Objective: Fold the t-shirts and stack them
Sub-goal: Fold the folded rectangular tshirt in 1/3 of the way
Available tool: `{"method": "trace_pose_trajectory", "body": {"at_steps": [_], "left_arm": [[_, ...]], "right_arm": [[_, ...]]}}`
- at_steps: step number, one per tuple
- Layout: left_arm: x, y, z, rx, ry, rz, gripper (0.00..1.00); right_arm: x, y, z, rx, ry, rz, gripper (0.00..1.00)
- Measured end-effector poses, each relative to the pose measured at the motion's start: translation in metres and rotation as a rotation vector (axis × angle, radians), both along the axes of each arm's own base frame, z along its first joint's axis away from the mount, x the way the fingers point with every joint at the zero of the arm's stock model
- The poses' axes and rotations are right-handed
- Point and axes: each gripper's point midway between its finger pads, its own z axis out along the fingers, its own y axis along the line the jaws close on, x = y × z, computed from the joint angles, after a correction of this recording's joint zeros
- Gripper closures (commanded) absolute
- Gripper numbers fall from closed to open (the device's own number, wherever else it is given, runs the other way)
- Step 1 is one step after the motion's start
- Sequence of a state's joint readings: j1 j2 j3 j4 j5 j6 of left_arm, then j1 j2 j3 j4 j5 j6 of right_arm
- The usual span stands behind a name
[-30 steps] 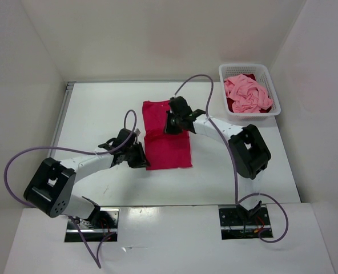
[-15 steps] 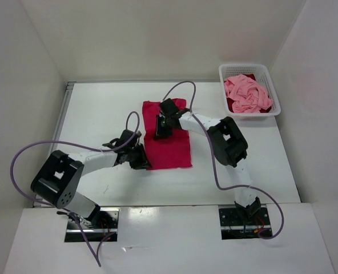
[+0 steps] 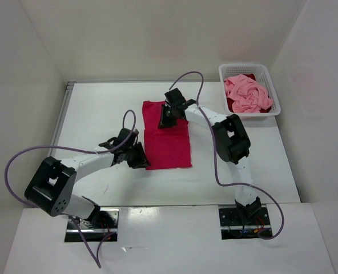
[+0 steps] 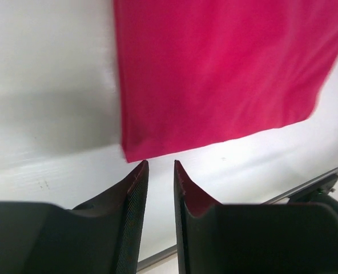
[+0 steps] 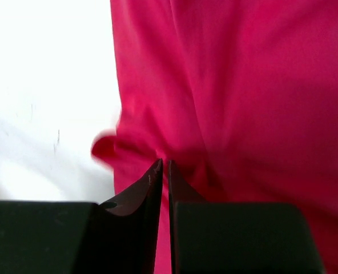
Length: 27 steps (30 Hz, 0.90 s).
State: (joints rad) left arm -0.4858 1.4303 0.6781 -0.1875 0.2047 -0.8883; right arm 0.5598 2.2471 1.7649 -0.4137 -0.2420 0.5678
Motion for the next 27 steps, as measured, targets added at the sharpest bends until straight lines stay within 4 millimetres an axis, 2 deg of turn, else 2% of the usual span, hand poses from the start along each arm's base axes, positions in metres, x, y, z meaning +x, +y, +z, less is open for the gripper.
{"method": "trace_pose_trajectory", "body": {"at_steps": [5,7,9,13,17,20,22,27], "left_arm": [[0.026,-0.007,0.03,-0.025,-0.076,0.01,0.68],[0.043,-0.009,0.042,-0.045,-0.112,0.015,0.68],[0.062,-0.01,0.048,-0.058,-0.135,0.029,0.68],[0.105,-0.005,0.044,-0.062,-0.158,0.058,0.68],[0.141,0.014,0.022,-0.053,-0.141,0.112,0.68],[0.159,0.031,0.006,-0.044,-0.116,0.16,0.68],[0.167,0.04,-0.002,-0.039,-0.106,0.183,0.68],[0.178,0.043,-0.006,-0.049,-0.114,0.195,0.62]], "right_arm": [[-0.033,-0.035,0.032,0.04,0.019,-0.006,0.88],[-0.035,-0.056,0.043,0.062,0.018,-0.034,0.88],[-0.031,-0.077,0.046,0.076,0.018,-0.071,0.88],[-0.022,-0.113,0.024,0.082,0.067,-0.142,0.88],[-0.014,-0.134,-0.006,0.084,0.132,-0.185,0.88],[-0.014,-0.142,-0.025,0.076,0.173,-0.201,0.88],[-0.014,-0.141,-0.031,0.076,0.188,-0.2,0.88],[-0.01,-0.139,-0.029,0.088,0.177,-0.193,0.88]]}}
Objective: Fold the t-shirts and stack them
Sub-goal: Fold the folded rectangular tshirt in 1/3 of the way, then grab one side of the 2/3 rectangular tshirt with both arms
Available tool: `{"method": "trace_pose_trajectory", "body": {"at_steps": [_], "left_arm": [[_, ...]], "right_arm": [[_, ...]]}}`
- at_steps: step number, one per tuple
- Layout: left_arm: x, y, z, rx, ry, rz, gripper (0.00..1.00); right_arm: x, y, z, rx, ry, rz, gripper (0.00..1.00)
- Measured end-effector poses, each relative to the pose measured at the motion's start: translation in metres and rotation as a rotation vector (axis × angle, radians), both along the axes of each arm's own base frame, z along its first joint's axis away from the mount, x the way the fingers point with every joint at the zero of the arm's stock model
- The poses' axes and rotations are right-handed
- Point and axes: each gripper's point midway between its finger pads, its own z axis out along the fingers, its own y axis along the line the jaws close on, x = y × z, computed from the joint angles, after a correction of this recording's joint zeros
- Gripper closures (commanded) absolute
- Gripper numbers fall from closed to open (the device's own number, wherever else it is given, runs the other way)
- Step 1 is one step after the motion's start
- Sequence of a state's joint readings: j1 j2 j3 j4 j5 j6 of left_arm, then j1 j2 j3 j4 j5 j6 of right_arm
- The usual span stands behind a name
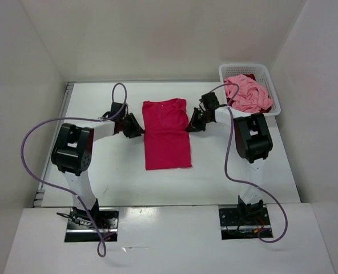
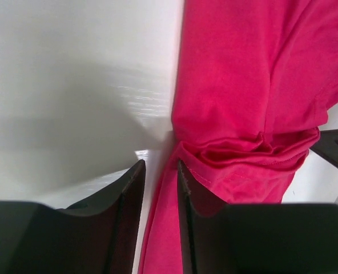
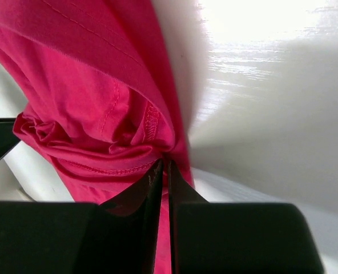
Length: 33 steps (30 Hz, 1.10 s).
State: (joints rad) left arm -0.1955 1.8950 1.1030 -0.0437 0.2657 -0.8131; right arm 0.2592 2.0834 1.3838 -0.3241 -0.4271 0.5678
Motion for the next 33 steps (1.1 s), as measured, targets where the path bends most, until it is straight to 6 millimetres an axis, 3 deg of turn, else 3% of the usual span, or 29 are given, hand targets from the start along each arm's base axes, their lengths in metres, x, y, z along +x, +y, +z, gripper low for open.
{"method": "trace_pose_trajectory", "body": {"at_steps": [4,6,9,11,12,16,18,21,22,25,33], "left_arm": [[-0.002,-0.001,0.005,-0.009,-0.012,-0.006,0.57],[-0.012,0.001,0.012,-0.009,-0.023,-0.006,0.48],[-0.038,0.008,0.031,-0.007,-0.053,0.008,0.39],[-0.056,0.011,0.041,-0.018,-0.078,0.01,0.15],[-0.066,0.011,0.044,-0.023,-0.079,0.007,0.0],[-0.106,-0.002,0.028,-0.025,0.001,-0.045,0.0],[-0.131,-0.013,0.017,-0.03,0.05,-0.098,0.11],[-0.169,-0.018,0.006,-0.043,0.11,-0.145,0.33],[-0.176,-0.017,0.004,-0.046,0.121,-0.147,0.37],[-0.186,-0.018,-0.003,-0.069,0.158,-0.149,0.37],[-0.188,-0.043,-0.002,-0.124,0.164,-0.208,0.37]], "right_arm": [[0.0,0.0,0.01,0.005,-0.011,-0.01,0.74],[-0.004,-0.001,0.026,0.016,-0.036,-0.021,0.68],[-0.016,-0.005,0.058,0.036,-0.086,-0.045,0.66],[-0.027,-0.008,0.077,0.046,-0.115,-0.061,0.66],[-0.032,-0.009,0.083,0.047,-0.126,-0.069,0.73],[-0.07,-0.01,0.077,0.026,-0.095,-0.091,0.94],[-0.097,-0.012,0.062,0.014,-0.037,-0.104,0.94],[-0.13,-0.02,0.041,-0.01,0.046,-0.131,0.81],[-0.138,-0.024,0.035,-0.02,0.07,-0.141,0.67],[-0.151,-0.027,0.023,-0.039,0.117,-0.164,0.48],[-0.168,-0.008,0.018,-0.035,0.143,-0.106,0.29]]}}
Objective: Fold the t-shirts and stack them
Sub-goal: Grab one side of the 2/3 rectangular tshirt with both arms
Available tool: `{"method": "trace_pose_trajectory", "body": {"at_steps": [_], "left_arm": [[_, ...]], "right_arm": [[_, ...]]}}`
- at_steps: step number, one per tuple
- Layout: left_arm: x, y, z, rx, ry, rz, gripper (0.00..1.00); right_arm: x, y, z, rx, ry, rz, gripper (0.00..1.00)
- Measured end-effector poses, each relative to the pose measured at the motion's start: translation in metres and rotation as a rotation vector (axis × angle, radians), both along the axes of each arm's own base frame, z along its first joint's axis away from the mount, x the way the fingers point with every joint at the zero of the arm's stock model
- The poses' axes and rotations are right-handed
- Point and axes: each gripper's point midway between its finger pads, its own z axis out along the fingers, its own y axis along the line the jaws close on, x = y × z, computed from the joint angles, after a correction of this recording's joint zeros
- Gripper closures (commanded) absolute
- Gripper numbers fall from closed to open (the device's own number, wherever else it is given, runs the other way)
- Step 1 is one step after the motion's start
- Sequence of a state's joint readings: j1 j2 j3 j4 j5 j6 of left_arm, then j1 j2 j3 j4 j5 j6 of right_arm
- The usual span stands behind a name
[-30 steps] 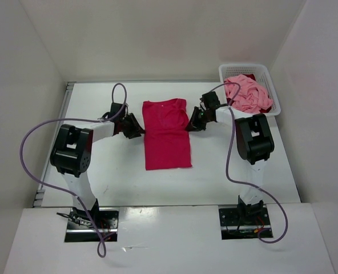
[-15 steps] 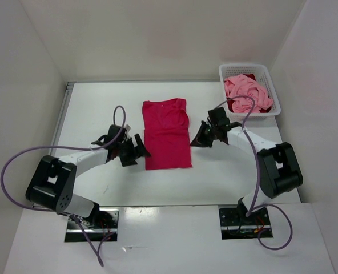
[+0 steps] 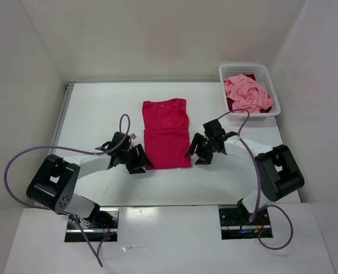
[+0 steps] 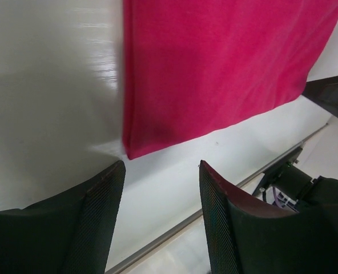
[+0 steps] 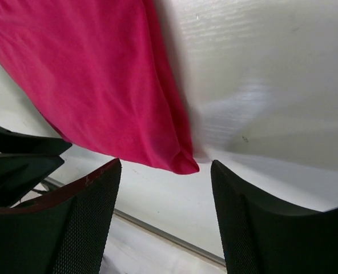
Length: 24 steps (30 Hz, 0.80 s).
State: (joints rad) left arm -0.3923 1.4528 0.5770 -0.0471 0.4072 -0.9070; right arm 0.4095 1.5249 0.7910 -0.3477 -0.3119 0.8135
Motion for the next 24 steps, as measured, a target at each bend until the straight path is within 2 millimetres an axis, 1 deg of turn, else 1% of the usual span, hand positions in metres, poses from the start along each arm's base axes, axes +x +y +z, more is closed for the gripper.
{"method": "trace_pose_trajectory", "body": {"at_steps": [2,5,7,12,15,21,24], "left_arm": [[0.0,-0.005,0.0,-0.014,0.009,-0.005,0.38],[-0.001,-0.012,0.0,-0.023,0.017,-0.023,0.41],[-0.001,-0.014,-0.001,-0.024,0.019,-0.028,0.42],[-0.001,-0.013,-0.002,-0.009,0.024,-0.023,0.47],[0.001,-0.01,-0.004,0.01,0.028,-0.001,0.5],[0.004,0.0,-0.004,0.067,0.013,0.045,0.52],[0.005,0.006,-0.004,0.094,0.004,0.064,0.55]], "right_arm": [[-0.005,0.004,-0.003,0.003,0.01,0.016,0.29],[-0.015,0.011,-0.008,0.006,0.027,0.048,0.36],[-0.021,0.014,-0.01,0.006,0.036,0.064,0.43],[-0.022,0.015,-0.011,0.004,0.036,0.065,0.55],[-0.021,0.015,-0.012,0.0,0.034,0.06,0.58],[-0.02,0.012,-0.015,-0.018,0.031,0.051,0.58],[-0.019,0.011,-0.015,-0.024,0.028,0.047,0.61]]}}
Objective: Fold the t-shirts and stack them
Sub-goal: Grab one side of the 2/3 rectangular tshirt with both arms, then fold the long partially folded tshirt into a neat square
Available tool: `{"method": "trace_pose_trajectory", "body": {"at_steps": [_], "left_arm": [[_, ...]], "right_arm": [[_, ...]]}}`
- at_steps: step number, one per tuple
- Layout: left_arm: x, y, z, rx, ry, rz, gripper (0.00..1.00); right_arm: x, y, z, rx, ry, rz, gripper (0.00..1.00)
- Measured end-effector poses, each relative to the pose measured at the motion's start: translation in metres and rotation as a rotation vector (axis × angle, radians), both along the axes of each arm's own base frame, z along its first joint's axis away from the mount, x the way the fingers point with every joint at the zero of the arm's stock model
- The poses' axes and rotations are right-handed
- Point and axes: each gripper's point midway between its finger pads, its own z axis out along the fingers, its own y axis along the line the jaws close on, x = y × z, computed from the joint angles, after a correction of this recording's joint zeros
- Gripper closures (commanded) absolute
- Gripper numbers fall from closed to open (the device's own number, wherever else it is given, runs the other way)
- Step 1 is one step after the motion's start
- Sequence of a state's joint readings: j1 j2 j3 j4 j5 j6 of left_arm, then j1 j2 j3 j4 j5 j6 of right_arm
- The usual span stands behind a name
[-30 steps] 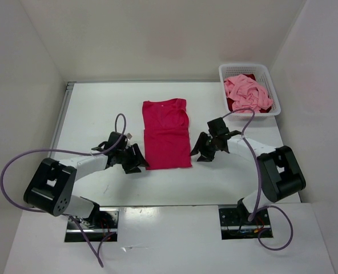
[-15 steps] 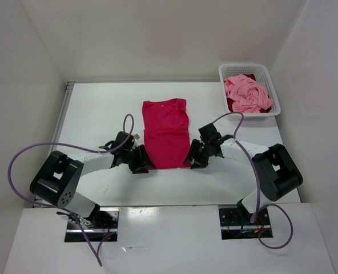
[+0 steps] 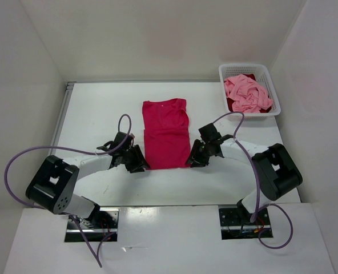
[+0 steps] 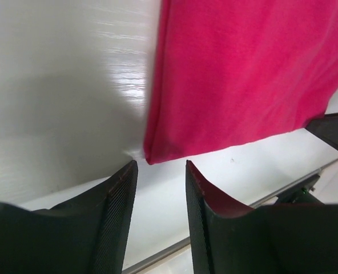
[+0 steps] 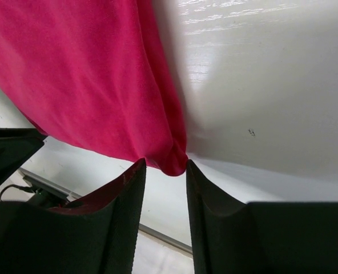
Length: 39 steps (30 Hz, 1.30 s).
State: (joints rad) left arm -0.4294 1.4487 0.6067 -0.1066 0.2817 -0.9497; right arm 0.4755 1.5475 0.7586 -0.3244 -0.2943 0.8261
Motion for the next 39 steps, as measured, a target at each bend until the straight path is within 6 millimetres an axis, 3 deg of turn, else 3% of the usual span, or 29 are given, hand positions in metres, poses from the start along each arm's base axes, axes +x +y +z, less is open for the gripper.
{"method": "trace_pose_trajectory", "body": {"at_steps": [5,8,9,14,22,27,31,33,35,39], "left_arm": [[0.002,0.004,-0.003,0.019,-0.004,0.021,0.64],[0.005,0.001,-0.006,0.01,0.003,0.032,0.76],[0.006,0.0,-0.007,0.009,0.006,0.031,0.85],[0.009,0.0,-0.009,0.013,0.005,0.032,0.98],[0.004,0.005,-0.004,0.037,0.007,0.019,1.0],[-0.018,0.01,0.033,0.01,-0.026,-0.026,1.0],[-0.033,0.013,0.071,-0.008,-0.041,-0.064,1.0],[-0.026,0.01,0.092,-0.015,-0.066,-0.078,1.0],[-0.009,0.01,0.112,-0.014,-0.098,-0.076,1.0],[0.06,0.015,0.147,-0.012,-0.191,-0.018,1.0]], "right_arm": [[0.001,-0.001,-0.001,-0.006,-0.004,-0.004,0.7],[0.002,-0.002,-0.001,-0.012,-0.006,-0.006,0.79],[0.002,-0.002,-0.002,-0.014,-0.006,-0.005,0.83],[0.002,-0.003,-0.005,-0.022,-0.002,-0.006,0.95],[-0.007,0.002,-0.002,-0.024,0.001,0.024,1.0],[-0.043,0.023,0.02,-0.001,-0.002,0.131,1.0],[-0.056,0.019,0.051,0.024,-0.021,0.145,1.0],[-0.044,0.015,0.071,0.031,-0.042,0.127,1.0],[-0.014,0.014,0.093,0.045,-0.097,0.095,1.0],[0.063,0.007,0.131,0.055,-0.217,0.03,1.0]]}}
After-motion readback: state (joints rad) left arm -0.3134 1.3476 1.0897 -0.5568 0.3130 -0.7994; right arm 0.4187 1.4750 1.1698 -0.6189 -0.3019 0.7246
